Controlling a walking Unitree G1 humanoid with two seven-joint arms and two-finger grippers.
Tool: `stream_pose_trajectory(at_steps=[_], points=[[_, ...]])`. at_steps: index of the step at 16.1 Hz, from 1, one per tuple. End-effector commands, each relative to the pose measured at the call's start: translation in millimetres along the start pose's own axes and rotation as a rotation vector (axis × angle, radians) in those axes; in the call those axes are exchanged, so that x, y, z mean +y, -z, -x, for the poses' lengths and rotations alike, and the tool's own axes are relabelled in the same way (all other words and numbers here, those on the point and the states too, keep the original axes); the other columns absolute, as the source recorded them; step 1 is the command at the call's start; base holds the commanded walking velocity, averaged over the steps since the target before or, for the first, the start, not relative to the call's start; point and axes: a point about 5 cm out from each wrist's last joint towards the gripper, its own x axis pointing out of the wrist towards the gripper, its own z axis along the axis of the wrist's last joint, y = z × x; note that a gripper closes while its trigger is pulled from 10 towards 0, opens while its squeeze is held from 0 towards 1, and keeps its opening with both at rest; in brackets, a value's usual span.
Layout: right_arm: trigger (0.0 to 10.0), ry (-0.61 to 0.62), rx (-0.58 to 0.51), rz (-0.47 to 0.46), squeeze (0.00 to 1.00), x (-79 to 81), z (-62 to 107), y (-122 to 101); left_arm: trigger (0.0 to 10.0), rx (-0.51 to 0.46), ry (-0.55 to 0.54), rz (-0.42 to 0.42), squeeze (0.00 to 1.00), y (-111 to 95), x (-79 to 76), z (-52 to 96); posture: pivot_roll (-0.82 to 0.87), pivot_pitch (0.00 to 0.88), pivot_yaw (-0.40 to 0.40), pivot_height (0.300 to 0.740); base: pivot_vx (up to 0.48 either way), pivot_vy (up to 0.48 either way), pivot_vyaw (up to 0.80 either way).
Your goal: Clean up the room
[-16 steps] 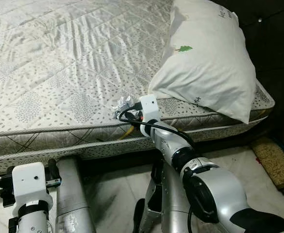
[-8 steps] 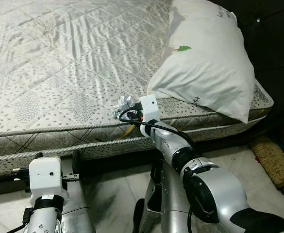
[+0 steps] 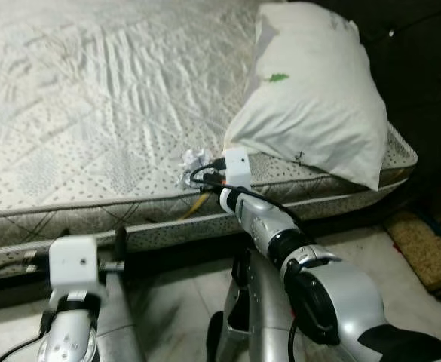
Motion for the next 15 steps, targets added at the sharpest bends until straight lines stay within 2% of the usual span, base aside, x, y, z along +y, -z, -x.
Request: stream_pose_trajectory(at_steps=[1,4,6,7,9,11,13,15], points=[[0.0,-0.004,0.013,-0.065,0.0,4.0,0.6,10,10.0,-0.005,0.026,0.009,0.0,2,-3.8,-5.8,0.3,0.0,-0.186,0.486,0.0,0.0,0.0],[0.0,0.035,-0.027,-0.106,0.0,-14.8,5.6,6,10.0,-0.025,0.051,0.013,0.0,1,-8.4,-17.4,0.27,0.0,-0.169,0.486,0.0,0.0,0.0],[0.0,0.057,-0.098,-0.129,0.0,-34.5,12.8,-1,10.0,-0.026,0.076,0.016,0.0,4,-13.6,-25.0,0.2,0.0,-0.139,0.486,0.0,0.0,0.0],[0.0,0.052,-0.15,-0.133,0.0,-45.2,19.0,-5,10.0,-0.024,0.085,0.005,0.0,6,-16.2,-28.3,0.18,0.0,-0.126,0.486,0.0,0.0,0.0],[0.0,0.039,-0.202,-0.106,0.0,-53.1,28.2,-4,10.0,-0.025,0.09,-0.003,0.0,8,-16.7,-32.4,0.13,0.0,-0.102,0.486,0.0,0.0,0.0],[0.0,0.017,-0.27,-0.038,0.0,-59.9,52.0,4,10.0,-0.039,0.091,0.005,0.0,7,-17.2,-39.3,0.1,0.0,-0.085,0.486,0.0,0.0,0.0],[0.0,-0.02,-0.311,0.004,0.0,-56.3,85.6,20,10.0,-0.057,0.098,0.002,0.0,5,-22.8,-47.8,0.08,0.0,-0.085,0.486,0.0,0.0,0.0],[0.0,0.007,-0.325,0.021,0.0,-52.7,109.5,27,10.0,-0.074,0.116,0.011,0.0,1,-26.9,-50.8,0.05,0.0,-0.067,0.486,0.0,0.0,0.0]])
